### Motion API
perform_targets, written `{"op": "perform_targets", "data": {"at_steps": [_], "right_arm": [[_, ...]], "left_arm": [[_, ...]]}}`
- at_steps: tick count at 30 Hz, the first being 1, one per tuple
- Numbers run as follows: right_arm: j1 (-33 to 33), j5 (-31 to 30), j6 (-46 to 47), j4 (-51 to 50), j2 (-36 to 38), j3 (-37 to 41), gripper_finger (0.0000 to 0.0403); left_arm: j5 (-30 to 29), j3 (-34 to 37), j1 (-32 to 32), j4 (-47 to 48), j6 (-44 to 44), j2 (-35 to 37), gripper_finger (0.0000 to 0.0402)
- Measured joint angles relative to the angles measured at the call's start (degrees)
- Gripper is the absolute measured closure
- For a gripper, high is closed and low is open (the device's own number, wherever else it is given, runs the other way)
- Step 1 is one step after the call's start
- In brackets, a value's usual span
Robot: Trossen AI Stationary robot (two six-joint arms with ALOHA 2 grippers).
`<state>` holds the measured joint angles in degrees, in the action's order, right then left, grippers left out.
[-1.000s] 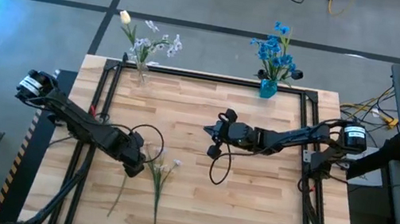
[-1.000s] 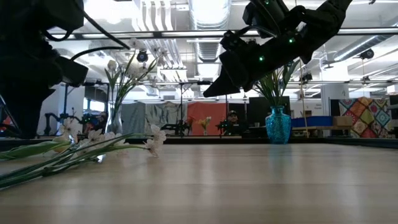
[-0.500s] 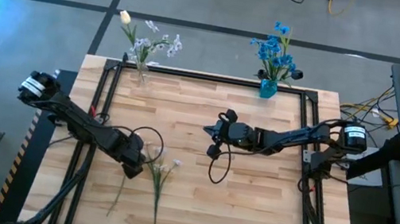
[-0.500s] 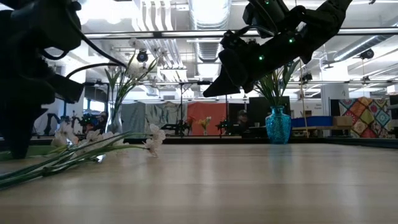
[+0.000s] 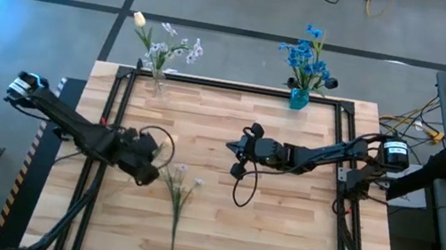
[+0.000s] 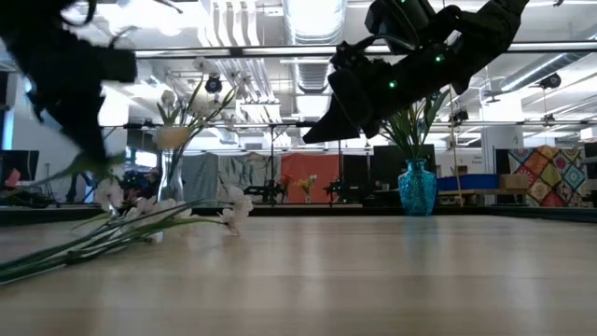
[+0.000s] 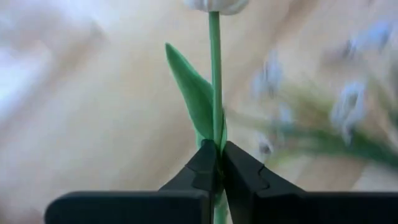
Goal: Sort flowers into vase by color
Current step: Put the yellow flower into the transparent vase
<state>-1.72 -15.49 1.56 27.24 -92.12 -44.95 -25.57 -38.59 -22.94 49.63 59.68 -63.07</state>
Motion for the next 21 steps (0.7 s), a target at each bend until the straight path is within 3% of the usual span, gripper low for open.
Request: {"op": "perform_targets", "data": {"at_steps": [10,21], "right_arm": [[0.0,0.0,0.0,0.7,0.0,0.0,0.0390],[0.0,0.0,-0.1,1.0,0.0,0.0,0.0390]], "left_arm": [[-35.9,-11.4,-0.4,1.8,-14.1,12.8,0.0401],[-60.8,-15.4,-0.7,1.8,-26.0,23.7,0.0401]]}}
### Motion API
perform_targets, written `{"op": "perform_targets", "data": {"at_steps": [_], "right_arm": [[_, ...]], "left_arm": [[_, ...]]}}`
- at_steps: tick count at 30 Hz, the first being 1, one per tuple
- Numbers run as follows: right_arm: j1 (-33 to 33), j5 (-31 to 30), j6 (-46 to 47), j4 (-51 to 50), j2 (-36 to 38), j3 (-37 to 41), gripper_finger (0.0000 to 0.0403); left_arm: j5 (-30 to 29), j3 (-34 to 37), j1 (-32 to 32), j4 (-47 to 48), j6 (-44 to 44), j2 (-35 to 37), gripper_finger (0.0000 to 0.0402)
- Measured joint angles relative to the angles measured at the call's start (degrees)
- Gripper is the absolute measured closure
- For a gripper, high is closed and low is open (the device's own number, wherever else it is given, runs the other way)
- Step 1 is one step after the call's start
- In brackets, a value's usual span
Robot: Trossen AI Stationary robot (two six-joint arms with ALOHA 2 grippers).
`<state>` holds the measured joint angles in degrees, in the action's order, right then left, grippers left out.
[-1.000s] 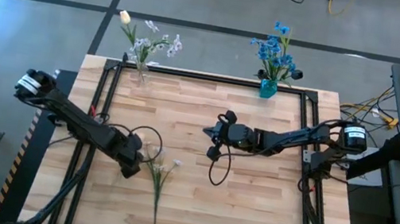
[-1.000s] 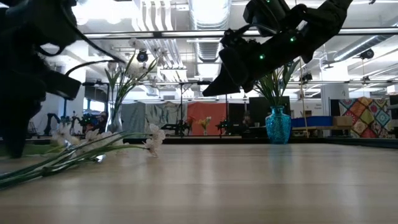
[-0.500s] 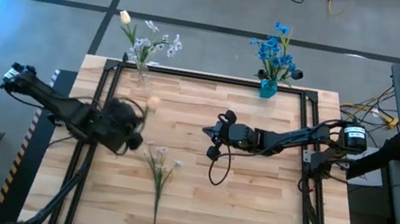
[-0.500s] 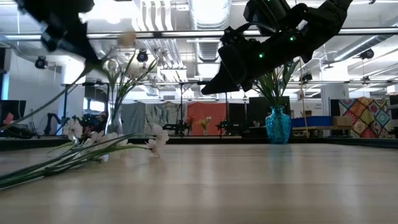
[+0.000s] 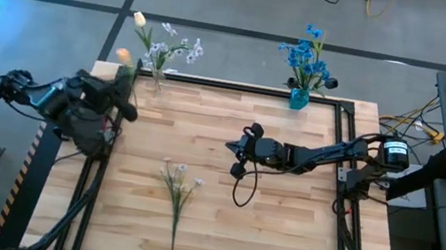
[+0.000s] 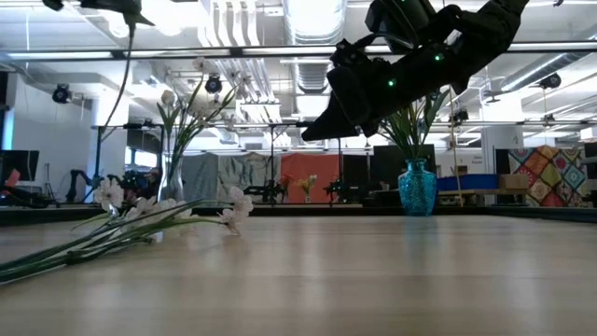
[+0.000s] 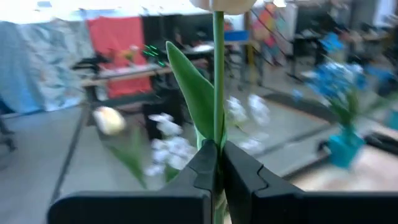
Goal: Sort flowers into vase by color
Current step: Put the yellow flower into the transparent vase
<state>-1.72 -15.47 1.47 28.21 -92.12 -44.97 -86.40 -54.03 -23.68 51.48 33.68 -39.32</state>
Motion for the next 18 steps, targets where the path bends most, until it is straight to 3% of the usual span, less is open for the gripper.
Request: {"op": "perform_targets", "data": {"at_steps": [3,9,14,18], "right_arm": [[0.0,0.0,-0.1,0.1,0.0,0.0,0.0390],[0.0,0.0,-0.8,1.3,0.0,0.0,0.0390],[0.0,0.0,-0.7,1.3,0.0,0.0,0.0390],[0.0,0.0,-0.7,2.0,0.0,0.0,0.0390]], "left_arm": [[-3.2,0.6,0.0,0.2,-0.4,3.7,0.0401],[-2.8,1.2,0.0,1.4,-3.7,9.1,0.0401],[7.3,1.3,0.0,-0.2,-8.9,11.1,0.0402],[17.7,1.4,0.0,-8.3,-19.7,10.6,0.0402]]}}
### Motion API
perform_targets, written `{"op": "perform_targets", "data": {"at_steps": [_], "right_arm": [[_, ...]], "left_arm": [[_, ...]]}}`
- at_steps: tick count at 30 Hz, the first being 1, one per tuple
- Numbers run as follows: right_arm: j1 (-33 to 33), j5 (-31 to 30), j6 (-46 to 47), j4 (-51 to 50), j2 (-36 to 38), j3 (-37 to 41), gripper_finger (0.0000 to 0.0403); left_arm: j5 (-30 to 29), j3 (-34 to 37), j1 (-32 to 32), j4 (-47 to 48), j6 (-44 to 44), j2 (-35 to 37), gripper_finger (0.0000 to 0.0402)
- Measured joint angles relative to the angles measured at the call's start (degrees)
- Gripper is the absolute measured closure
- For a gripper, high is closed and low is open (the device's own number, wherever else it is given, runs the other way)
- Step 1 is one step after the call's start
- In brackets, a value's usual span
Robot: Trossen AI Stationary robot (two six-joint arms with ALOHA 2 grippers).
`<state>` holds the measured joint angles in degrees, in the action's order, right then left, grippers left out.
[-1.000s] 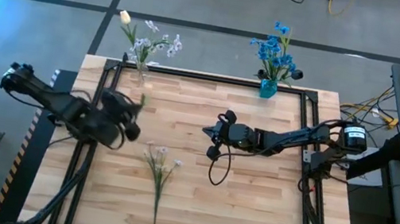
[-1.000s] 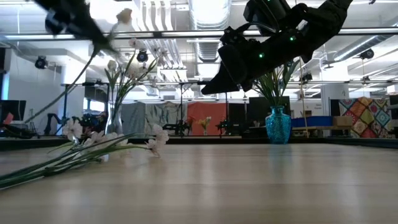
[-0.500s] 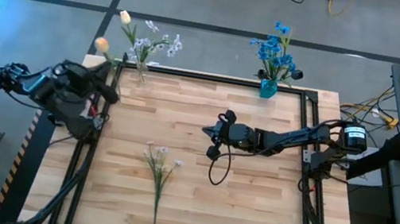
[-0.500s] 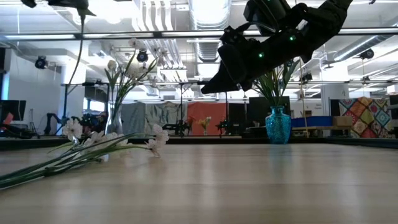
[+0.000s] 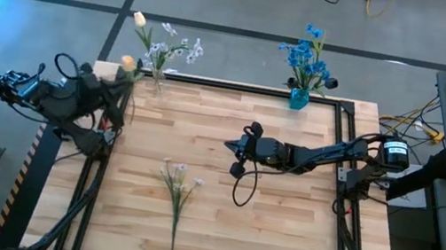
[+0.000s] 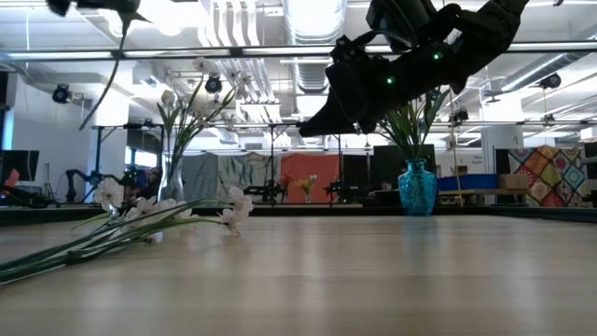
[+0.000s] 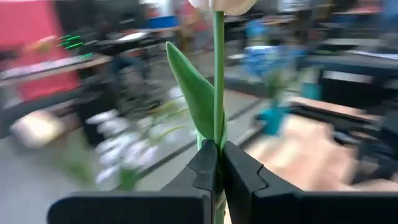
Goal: Sort flowers into vase by color
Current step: Put the yellow flower into the transparent vase
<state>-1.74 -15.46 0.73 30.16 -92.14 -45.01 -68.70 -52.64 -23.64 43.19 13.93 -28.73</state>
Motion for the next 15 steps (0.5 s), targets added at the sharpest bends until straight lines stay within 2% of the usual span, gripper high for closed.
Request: {"op": "perform_targets", "data": {"at_steps": [3,5,11,15], "right_arm": [[0.0,0.7,-0.3,1.1,0.0,0.0,0.0390],[0.0,0.9,-0.3,1.0,0.0,0.0,0.0390],[0.0,0.9,-0.5,1.1,0.0,0.0,0.0390],[0.0,0.9,-0.8,1.7,0.0,0.0,0.0390]], "left_arm": [[6.9,0.4,0.3,-8.9,-10.0,-1.1,0.0402],[10.6,0.6,0.9,-12.0,-13.7,-1.5,0.0401],[17.6,1.3,4.9,-13.6,-15.4,-0.1,0.0401],[27.7,5.3,9.5,-23.7,-21.1,1.6,0.0401]]}}
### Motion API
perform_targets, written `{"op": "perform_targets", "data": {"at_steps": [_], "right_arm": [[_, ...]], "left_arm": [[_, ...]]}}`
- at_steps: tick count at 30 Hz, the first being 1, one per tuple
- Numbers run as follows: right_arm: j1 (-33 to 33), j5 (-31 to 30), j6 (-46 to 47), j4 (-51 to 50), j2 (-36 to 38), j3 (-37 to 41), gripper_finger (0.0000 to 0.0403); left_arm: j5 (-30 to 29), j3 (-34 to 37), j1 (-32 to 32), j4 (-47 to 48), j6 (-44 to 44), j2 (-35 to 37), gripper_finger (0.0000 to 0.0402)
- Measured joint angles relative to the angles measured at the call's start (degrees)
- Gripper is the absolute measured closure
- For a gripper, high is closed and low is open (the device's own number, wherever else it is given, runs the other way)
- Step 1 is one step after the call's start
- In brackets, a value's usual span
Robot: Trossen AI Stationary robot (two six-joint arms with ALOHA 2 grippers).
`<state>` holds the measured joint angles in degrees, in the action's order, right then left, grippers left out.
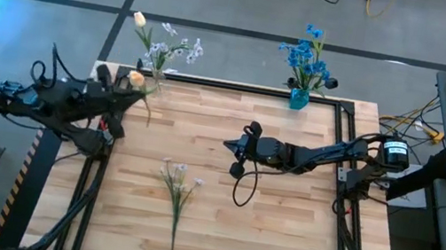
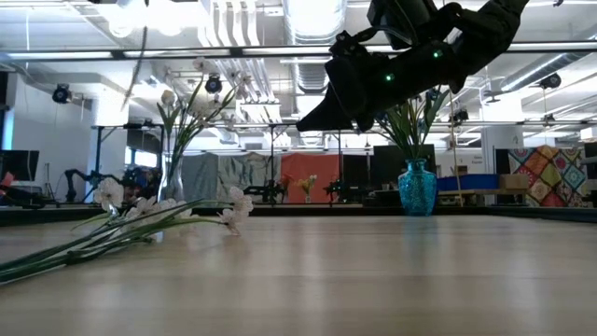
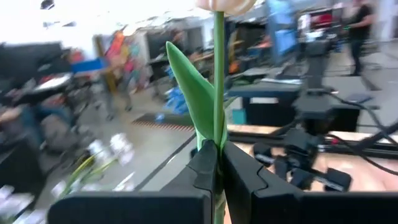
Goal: Sort flowers into vase by color
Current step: Put the yellow flower into the transparent vase
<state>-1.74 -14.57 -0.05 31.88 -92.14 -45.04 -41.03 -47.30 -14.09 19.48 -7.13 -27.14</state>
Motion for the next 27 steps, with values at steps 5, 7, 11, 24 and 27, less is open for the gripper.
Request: {"op": "perform_targets", "data": {"at_steps": [5,7,11,24,27], "right_arm": [[0.0,0.0,0.0,0.2,0.0,0.0,0.0390],[0.0,0.3,-0.2,0.2,0.0,0.0,0.0390],[0.0,3.4,-3.7,1.2,0.0,0.0,0.0390],[0.0,7.5,-6.1,5.3,0.0,0.0,0.0390],[0.0,7.6,-6.2,7.4,0.0,0.0,0.0390]], "left_arm": [[12.1,4.5,9.8,-4.9,-3.7,0.1,0.0401],[16.0,5.6,14.8,-5.1,-3.3,-0.4,0.0401],[23.7,7.4,24.8,-10.4,-3.2,-0.8,0.0401],[21.9,7.6,41.0,-24.5,-11.3,3.5,0.0401],[19.7,8.2,41.2,-24.8,-13.3,5.0,0.0401]]}}
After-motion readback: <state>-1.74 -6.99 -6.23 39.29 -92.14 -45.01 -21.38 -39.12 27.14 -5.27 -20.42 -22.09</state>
